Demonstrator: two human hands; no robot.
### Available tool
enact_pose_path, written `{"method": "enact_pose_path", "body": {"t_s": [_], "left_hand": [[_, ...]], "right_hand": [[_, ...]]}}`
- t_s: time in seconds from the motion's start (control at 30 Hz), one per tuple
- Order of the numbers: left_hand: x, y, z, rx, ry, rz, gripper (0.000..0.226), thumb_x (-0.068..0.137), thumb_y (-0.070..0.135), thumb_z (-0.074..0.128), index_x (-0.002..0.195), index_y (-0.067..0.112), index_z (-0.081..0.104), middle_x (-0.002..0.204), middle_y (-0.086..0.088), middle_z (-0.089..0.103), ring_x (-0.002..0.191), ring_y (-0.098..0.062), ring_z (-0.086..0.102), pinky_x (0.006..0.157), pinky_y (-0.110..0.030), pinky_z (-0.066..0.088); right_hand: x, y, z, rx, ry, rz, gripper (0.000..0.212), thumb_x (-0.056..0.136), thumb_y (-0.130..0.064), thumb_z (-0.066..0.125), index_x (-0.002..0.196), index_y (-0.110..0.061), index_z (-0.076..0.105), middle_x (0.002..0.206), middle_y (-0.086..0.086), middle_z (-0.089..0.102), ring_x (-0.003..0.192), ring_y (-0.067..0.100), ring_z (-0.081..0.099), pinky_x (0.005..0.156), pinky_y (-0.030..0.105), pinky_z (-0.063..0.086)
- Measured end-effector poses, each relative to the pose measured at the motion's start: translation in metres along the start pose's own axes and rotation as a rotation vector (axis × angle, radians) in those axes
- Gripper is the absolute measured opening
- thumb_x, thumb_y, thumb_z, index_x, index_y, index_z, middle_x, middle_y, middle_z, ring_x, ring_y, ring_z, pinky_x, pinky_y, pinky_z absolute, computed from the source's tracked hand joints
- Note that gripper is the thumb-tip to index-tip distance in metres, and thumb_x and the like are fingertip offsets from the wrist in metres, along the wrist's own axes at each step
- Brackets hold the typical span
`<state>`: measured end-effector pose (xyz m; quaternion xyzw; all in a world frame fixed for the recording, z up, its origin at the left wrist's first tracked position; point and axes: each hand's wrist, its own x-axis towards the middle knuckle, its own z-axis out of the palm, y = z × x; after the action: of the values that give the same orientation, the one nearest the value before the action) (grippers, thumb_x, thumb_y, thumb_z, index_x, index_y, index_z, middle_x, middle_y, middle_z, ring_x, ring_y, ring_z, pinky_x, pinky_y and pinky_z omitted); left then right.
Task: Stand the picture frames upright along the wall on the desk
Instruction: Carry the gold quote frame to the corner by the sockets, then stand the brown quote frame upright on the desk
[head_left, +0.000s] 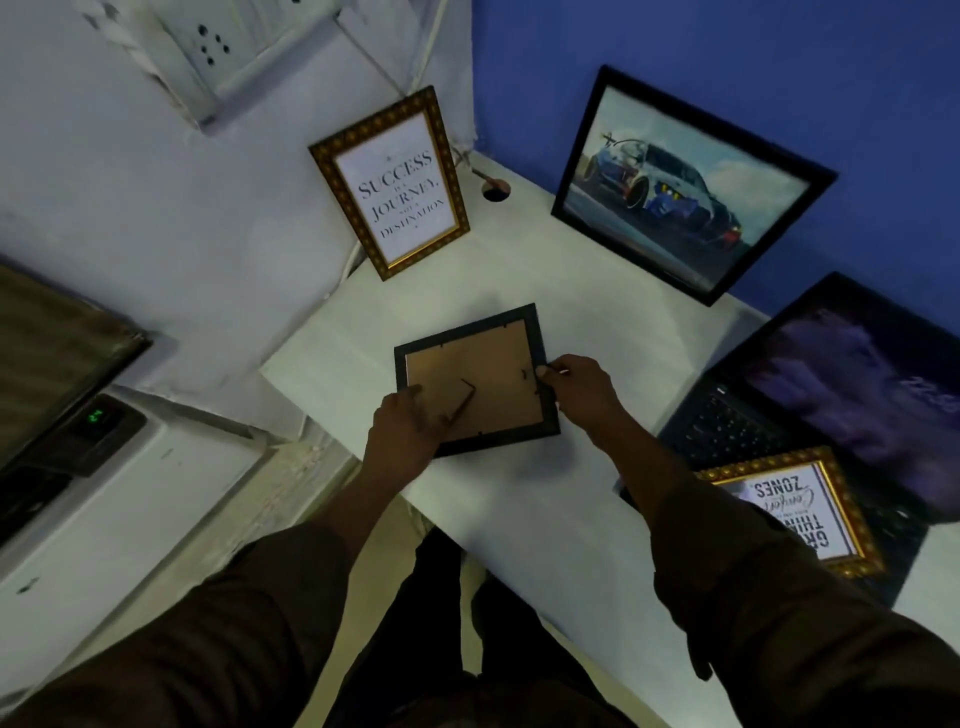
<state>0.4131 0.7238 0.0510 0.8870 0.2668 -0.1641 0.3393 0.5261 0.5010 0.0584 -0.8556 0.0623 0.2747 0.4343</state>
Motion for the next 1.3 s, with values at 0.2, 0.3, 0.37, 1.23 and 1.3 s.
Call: {"method": "enact_pose_path", "body": {"t_s": [0.2, 0.3, 0.37, 1.23, 1.3], "left_hand": [[-0.036, -0.012, -0.006, 0.466, 0.112, 0.477, 0.086, 0.073, 0.064, 0.063, 0.146, 0.021, 0.044, 0.142, -0.01, 0.054, 0.128, -0.032, 0.053, 0.106, -0.049, 0.042], [-0.045, -0.002, -0.016, 0.468, 0.208, 0.542, 0.067, 0.08, 0.045, 0.067, 0.138, 0.014, 0.054, 0.128, -0.013, 0.064, 0.113, -0.034, 0.062, 0.098, -0.047, 0.048], [-0.048, 0.008, -0.021, 0.4, 0.297, 0.642, 0.046, 0.086, 0.027, 0.063, 0.128, 0.008, 0.061, 0.113, -0.014, 0.071, 0.095, -0.035, 0.068, 0.088, -0.043, 0.053], [-0.235, 0.146, 0.081, -0.65, -0.88, 0.393, 0.032, 0.103, 0.012, 0.05, 0.133, 0.01, 0.059, 0.13, -0.013, 0.068, 0.121, -0.03, 0.065, 0.103, -0.047, 0.05], [-0.257, 0.172, 0.115, -0.627, -0.902, 0.402, 0.033, 0.102, 0.01, 0.05, 0.134, 0.008, 0.058, 0.129, -0.013, 0.068, 0.121, -0.031, 0.065, 0.104, -0.047, 0.05]], "right_hand": [[-0.032, -0.042, -0.005, 0.119, 0.054, -0.037, 0.036, 0.092, -0.03, 0.066, 0.08, 0.004, 0.069, 0.077, 0.016, 0.068, 0.068, 0.019, 0.061, 0.07, 0.033, 0.051], [-0.063, -0.064, -0.017, 0.236, 0.118, -0.041, 0.027, 0.085, -0.022, 0.069, 0.07, 0.0, 0.069, 0.064, 0.008, 0.068, 0.059, 0.016, 0.062, 0.065, 0.032, 0.051], [-0.08, -0.075, -0.026, 0.301, 0.167, -0.02, 0.026, 0.081, -0.021, 0.067, 0.073, 0.003, 0.072, 0.058, 0.006, 0.067, 0.055, 0.015, 0.062, 0.063, 0.032, 0.052], [-0.346, 0.173, -0.125, 0.764, 0.621, 0.194, 0.033, 0.103, -0.043, 0.044, 0.116, -0.019, 0.062, 0.112, 0.003, 0.072, 0.103, 0.023, 0.068, 0.092, 0.043, 0.056], [-0.367, 0.201, -0.148, 0.752, 0.663, 0.199, 0.039, 0.105, -0.044, 0.039, 0.115, -0.016, 0.064, 0.115, 0.005, 0.072, 0.106, 0.025, 0.067, 0.095, 0.046, 0.055]]}}
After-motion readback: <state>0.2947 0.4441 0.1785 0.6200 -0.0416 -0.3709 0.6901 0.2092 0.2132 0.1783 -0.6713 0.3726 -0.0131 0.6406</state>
